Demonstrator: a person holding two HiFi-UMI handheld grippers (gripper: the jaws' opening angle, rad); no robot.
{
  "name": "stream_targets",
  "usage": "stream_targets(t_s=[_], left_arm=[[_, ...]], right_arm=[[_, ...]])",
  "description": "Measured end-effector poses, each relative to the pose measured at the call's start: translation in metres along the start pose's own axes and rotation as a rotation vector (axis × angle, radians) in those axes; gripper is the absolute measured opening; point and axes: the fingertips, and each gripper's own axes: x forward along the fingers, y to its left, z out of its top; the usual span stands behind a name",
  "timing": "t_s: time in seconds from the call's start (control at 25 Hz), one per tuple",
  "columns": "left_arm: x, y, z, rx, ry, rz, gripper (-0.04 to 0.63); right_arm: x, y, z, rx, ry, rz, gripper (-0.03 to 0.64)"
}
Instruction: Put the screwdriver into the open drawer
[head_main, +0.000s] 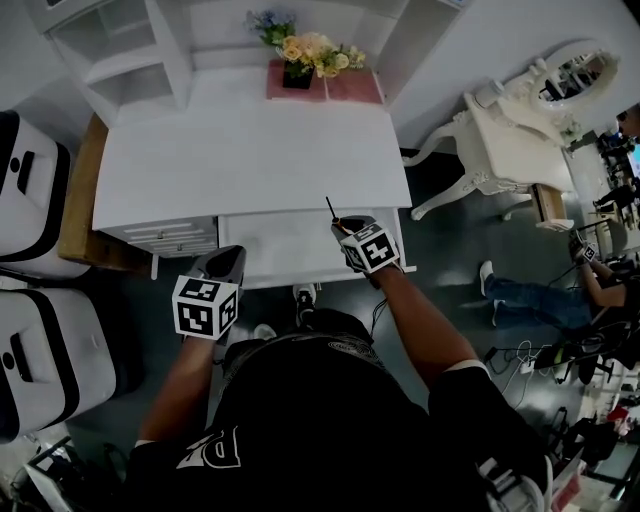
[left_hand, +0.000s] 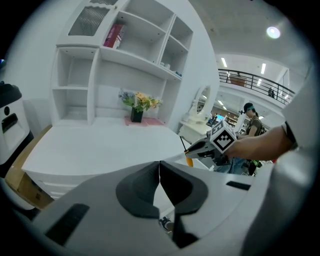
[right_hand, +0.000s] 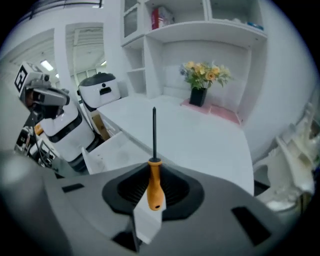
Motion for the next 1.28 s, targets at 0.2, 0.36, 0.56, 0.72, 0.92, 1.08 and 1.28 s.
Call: stream_targets(t_s=[0.2,0.36,0.56,0.72,0.92,1.08,1.28], left_arm=[[0.005,-0.002,-0.003,-0.01,0.006,0.0,0.015],[0.008,-0.002,-0.004,-0.016,0.01,0.003,0.015],[0.015,-0.005,-0.007,-0.026,0.016,0.002,0.015],[0.016,-0.007,-0.008,-0.027,0.02,0.006,0.015],[0.016,-0.005,-0.011,-0.038,0.021,0.015,0.015],[0.013,0.0,-0.014,-0.056,0.022,0.031,0.015],[0.01,0.008,-0.017,-0.076,0.025,0.055,0.015]], right_arm=[[0.007,0.002,-0.012,0.213,-0.028,0.057,0.077],[0.013,0.012,-0.02,0.365,-0.034,0.117,0.077],[0.025,0.025,-0.027,0.509,-0.029,0.185,0.077],[0.03,0.032,-0.031,0.533,-0.008,0.214,0.077],[0.043,0.038,-0.035,0.568,0.039,0.249,0.077],[0.057,0.043,-0.043,0.612,0.092,0.273,0.077],[0.073,0.047,-0.053,0.634,0.142,0.292,0.077]])
